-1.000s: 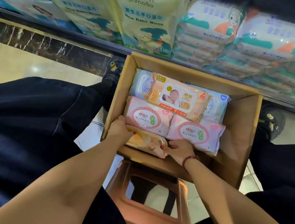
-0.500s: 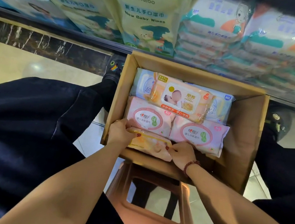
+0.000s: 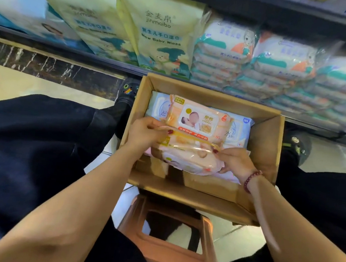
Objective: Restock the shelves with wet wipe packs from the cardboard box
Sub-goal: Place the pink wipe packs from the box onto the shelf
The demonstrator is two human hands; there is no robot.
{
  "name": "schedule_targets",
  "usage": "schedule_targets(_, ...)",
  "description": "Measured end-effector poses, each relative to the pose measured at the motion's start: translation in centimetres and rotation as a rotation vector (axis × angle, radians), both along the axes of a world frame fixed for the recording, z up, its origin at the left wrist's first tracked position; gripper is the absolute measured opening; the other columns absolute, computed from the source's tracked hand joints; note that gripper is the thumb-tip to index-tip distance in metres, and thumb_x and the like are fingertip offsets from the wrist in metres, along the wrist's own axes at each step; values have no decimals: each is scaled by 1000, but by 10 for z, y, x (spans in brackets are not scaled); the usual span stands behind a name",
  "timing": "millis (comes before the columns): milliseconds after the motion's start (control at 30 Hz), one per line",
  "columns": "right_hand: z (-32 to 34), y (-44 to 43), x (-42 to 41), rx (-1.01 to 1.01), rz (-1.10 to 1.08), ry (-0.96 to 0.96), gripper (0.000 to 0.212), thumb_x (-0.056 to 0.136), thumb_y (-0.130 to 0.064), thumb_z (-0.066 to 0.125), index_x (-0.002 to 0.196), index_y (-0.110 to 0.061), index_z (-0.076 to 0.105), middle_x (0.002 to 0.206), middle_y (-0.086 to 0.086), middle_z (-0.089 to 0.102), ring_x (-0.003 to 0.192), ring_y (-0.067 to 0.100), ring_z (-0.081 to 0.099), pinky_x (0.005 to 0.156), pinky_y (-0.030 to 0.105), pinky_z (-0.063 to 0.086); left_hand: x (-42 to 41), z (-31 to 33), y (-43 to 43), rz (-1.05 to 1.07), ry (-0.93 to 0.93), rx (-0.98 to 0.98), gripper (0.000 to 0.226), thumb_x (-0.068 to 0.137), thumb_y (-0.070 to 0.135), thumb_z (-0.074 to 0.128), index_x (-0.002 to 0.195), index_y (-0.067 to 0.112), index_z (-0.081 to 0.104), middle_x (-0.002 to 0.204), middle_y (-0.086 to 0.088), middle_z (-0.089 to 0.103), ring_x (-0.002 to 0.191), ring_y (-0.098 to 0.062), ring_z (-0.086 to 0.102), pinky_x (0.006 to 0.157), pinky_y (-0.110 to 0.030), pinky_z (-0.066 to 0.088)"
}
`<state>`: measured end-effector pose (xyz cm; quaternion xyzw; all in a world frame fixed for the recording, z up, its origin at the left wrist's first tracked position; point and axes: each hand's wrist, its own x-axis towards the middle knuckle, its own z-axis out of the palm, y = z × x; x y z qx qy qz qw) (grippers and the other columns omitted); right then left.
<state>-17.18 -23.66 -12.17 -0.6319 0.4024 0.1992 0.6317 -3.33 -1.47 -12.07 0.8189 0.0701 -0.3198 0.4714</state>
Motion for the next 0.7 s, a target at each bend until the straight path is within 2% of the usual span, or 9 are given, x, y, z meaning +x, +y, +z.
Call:
schedule_targets(100,-7,-1,2,-66,-135,-41,18,87,-4,63,70,-1,60,66,7,56,59,15,54,44,20,46,2,5,-6,39,81,-152,30,71,9,82,98,14,70,101,-8,71,100,-24,66,89,-37,55)
schedule_targets(200,-14,1,5,-95,-225,-46,23,85,-5,65,64,-3,55,66,8,51,60,16,51,47,20,45,-2,2,-1,61,169,-290,38,75,4,76,107,19,64,105,-3,69,103,-20,64,89,-30,53)
schedule_targets(300,-21,1,7,-105,-305,-48,22,80,-9,70,62,-6,58,71,11,55,68,22,52,64,31,44,-7,-8,6,-1,205,-319,54,74,2,76,121,20,56,115,-3,67,109,-18,63,86,-28,53)
schedule_targets(400,-26,0,11,-112,-330,-27,19,79,-11,72,65,-5,60,69,12,57,69,23,52,67,36,43,-10,-12,3,-71,198,-314,67,71,-4,77,128,18,48,118,-4,65,109,-14,64,83,-29,56)
schedule_targets(533,-26,-2,16,-104,-363,-41,21,79,-9,71,63,-7,58,67,9,58,71,24,54,66,33,45,-5,-14,-4,-52,143,-252,64,66,-2,82,120,16,53,116,-7,67,109,-19,64,89,-38,56)
schedule_targets(600,-23,-1,19,-79,-389,-59,21,82,-10,70,66,-12,57,72,6,60,77,22,57,66,29,47,-3,-15,-6,-10,137,-230,58,65,0,84,113,17,57,111,-6,70,105,-20,66,89,-41,56)
schedule_targets(667,-26,2,18,-24,-381,-66,18,83,-24,71,74,-17,57,84,4,62,85,19,58,72,29,48,-2,-16,-7,-2,130,-218,53,65,4,85,110,16,60,107,-5,72,102,-20,68,89,-43,55)
schedule_targets(700,-25,6,15,18,-365,-54,23,80,-39,73,81,-21,58,93,2,64,91,18,59,78,32,49,-3,-15,-7,2,129,-212,53,65,7,86,111,14,62,107,-5,72,102,-20,68,90,-43,55)
